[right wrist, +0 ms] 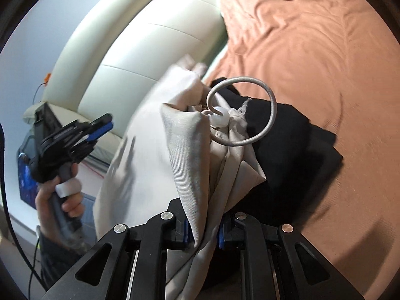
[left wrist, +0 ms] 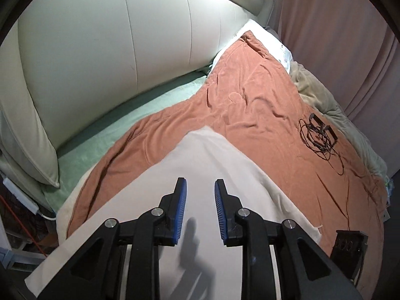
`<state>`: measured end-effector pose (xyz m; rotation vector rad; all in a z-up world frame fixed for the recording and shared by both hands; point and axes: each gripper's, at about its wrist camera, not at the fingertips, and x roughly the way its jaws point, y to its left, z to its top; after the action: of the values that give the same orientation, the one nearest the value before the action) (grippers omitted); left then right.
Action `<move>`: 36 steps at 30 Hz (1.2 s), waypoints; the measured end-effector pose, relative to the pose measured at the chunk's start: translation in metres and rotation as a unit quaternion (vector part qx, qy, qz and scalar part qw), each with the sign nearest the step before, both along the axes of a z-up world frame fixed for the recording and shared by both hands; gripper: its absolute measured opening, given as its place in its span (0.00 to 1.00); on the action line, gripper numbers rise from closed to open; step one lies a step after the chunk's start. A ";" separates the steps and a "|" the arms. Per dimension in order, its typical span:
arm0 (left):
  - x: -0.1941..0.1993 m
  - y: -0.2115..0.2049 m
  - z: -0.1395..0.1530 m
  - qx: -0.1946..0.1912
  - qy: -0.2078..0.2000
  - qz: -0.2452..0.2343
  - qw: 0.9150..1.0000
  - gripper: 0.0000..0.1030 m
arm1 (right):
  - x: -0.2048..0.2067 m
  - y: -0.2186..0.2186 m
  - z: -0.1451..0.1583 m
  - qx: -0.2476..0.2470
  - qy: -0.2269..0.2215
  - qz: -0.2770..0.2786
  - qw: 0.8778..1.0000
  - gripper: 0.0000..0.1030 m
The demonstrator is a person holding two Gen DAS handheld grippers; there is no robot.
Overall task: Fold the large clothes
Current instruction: 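Lower the jacket onto the black folded garment and open both grippers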
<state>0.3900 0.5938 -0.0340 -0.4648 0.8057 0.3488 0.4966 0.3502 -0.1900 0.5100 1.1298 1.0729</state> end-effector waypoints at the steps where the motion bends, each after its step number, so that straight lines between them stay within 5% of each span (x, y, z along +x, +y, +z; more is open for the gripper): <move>1: -0.008 -0.002 -0.001 0.001 -0.002 0.002 1.000 0.25 | -0.002 0.000 0.000 0.000 0.004 0.000 1.000 0.18; 3: -0.023 -0.003 -0.008 -0.004 -0.005 0.011 1.000 0.41 | -0.005 0.001 0.003 -0.011 0.009 -0.003 1.000 0.25; 5: -0.040 -0.006 -0.010 -0.010 -0.015 0.020 1.000 0.69 | -0.008 0.000 0.006 -0.019 0.015 -0.005 1.000 0.33; 9: -0.074 -0.017 -0.009 -0.021 -0.028 0.028 0.999 0.70 | -0.016 -0.007 0.008 -0.018 0.025 0.006 1.000 0.62; 12: -0.094 -0.028 -0.009 -0.006 -0.027 0.036 0.999 0.70 | -0.026 -0.011 0.011 -0.027 0.021 0.019 0.999 0.66; 15: -0.116 -0.036 -0.012 0.000 -0.030 0.044 0.999 0.71 | -0.035 -0.010 0.011 -0.018 0.024 0.030 0.999 0.66; 18: -0.142 -0.040 -0.019 0.017 -0.017 0.067 0.997 0.84 | -0.045 -0.011 0.010 -0.014 0.024 0.041 0.999 0.66; 22: -0.174 -0.040 -0.029 0.012 -0.013 0.083 0.996 0.84 | -0.059 -0.008 0.009 -0.014 0.031 0.054 0.998 0.62; 25: -0.191 -0.040 -0.039 0.015 -0.005 0.102 0.995 0.84 | -0.069 -0.003 0.008 -0.017 0.034 0.064 0.997 0.53; 32: -0.202 -0.031 -0.081 -0.048 -0.002 0.128 0.991 0.84 | -0.079 0.006 0.003 -0.018 0.041 0.071 0.996 0.27; 33: -0.203 -0.029 -0.086 -0.055 -0.004 0.134 0.989 0.82 | -0.077 0.005 0.004 -0.015 0.041 0.070 0.997 0.23; 35: -0.202 -0.027 -0.093 -0.064 -0.016 0.135 0.989 0.58 | -0.075 0.003 0.009 -0.011 0.037 0.071 0.997 0.20; 36: -0.200 -0.026 -0.094 -0.062 -0.013 0.136 0.989 0.55 | -0.074 0.004 0.011 -0.011 0.034 0.072 0.997 0.19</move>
<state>0.1899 0.5678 -0.1275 -0.6984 0.7412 0.5461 0.4224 0.3537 -0.1793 0.4576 1.2519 1.1731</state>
